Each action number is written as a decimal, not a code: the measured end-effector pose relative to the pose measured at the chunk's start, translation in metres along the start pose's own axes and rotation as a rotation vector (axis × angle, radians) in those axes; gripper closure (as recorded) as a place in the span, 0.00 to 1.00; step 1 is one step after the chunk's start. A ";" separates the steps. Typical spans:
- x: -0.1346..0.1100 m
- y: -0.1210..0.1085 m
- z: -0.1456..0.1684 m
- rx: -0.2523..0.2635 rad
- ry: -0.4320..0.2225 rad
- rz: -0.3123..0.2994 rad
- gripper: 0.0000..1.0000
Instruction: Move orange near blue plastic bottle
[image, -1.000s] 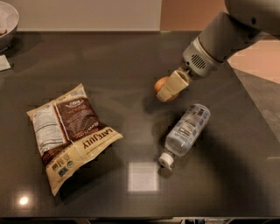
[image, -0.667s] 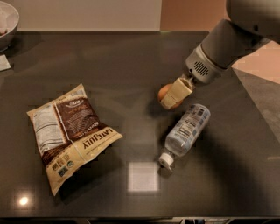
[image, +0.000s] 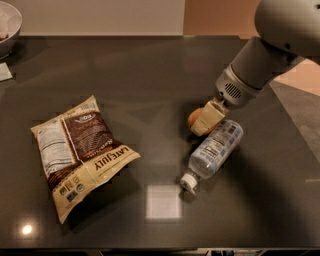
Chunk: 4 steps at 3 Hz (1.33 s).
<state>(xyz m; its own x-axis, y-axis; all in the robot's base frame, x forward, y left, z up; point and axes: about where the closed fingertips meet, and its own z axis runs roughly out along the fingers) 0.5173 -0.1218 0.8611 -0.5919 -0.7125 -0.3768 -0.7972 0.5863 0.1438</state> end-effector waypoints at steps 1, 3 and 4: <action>0.008 -0.006 0.004 0.005 0.020 0.005 0.19; 0.003 -0.016 0.003 0.016 0.014 -0.007 0.00; -0.011 -0.039 -0.014 0.058 0.003 -0.052 0.00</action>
Offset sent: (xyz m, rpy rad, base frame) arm 0.0107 -0.0123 -0.0146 -0.0222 0.0075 -0.0077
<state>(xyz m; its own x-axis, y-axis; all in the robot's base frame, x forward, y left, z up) 0.5530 -0.1425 0.8724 -0.5502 -0.7440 -0.3792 -0.8188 0.5697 0.0703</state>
